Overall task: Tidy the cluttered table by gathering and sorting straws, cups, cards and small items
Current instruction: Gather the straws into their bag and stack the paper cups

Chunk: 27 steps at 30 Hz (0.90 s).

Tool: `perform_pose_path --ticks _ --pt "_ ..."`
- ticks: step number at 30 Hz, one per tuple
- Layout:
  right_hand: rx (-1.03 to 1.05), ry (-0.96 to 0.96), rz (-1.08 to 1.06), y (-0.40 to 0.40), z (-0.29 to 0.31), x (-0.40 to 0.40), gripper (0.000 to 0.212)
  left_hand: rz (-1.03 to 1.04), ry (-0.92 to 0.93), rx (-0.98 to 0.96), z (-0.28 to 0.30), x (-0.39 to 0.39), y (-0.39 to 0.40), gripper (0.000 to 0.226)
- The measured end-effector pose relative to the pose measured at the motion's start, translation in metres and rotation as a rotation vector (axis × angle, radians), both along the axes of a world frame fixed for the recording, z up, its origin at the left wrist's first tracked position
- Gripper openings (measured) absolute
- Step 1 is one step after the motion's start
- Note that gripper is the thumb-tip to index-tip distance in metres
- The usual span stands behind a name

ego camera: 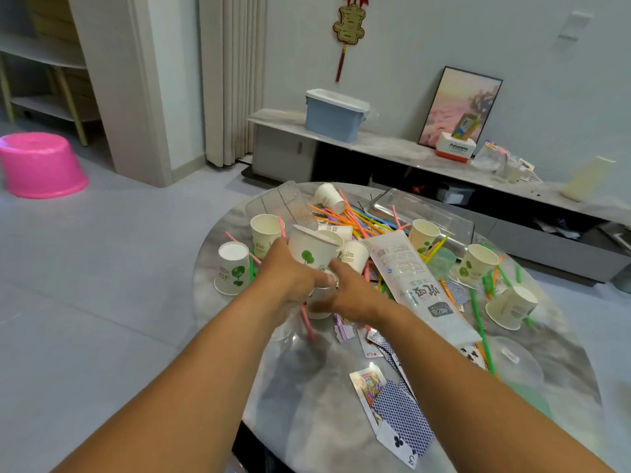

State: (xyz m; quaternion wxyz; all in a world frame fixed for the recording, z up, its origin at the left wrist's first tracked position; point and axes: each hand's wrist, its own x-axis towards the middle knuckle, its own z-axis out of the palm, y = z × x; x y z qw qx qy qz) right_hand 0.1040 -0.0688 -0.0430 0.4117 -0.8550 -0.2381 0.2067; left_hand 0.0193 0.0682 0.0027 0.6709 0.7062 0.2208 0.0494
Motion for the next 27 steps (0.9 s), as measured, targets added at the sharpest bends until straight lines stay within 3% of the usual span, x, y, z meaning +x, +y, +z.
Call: perform_pose_path --ticks 4,6,9,13,17,23,27 --pt "-0.195 -0.157 -0.108 0.014 -0.009 0.002 0.059 -0.062 -0.019 0.039 -0.003 0.0 -0.002 0.076" --pt "-0.133 -0.181 -0.202 0.008 -0.004 0.004 0.055 -0.075 -0.042 0.065 -0.006 0.0 -0.003 0.075" --pt "0.181 -0.097 -0.527 -0.01 0.016 0.005 0.043 -0.101 -0.072 0.075 -0.01 0.002 -0.004 0.074" --pt "0.694 0.317 -0.739 -0.027 0.043 0.004 0.031 -0.123 -0.054 0.075 -0.014 0.003 -0.008 0.072" --pt "1.013 0.533 -0.647 -0.029 0.054 -0.012 0.034 -0.157 -0.031 0.079 -0.016 0.003 -0.016 0.076" --pt "1.083 0.311 -0.49 -0.018 0.041 -0.034 0.086 -0.232 -0.064 0.042 -0.012 0.002 -0.029 0.075" --pt "1.043 0.323 -0.351 -0.014 0.028 -0.04 0.089 -0.226 -0.162 0.016 -0.008 0.001 -0.036 0.072"
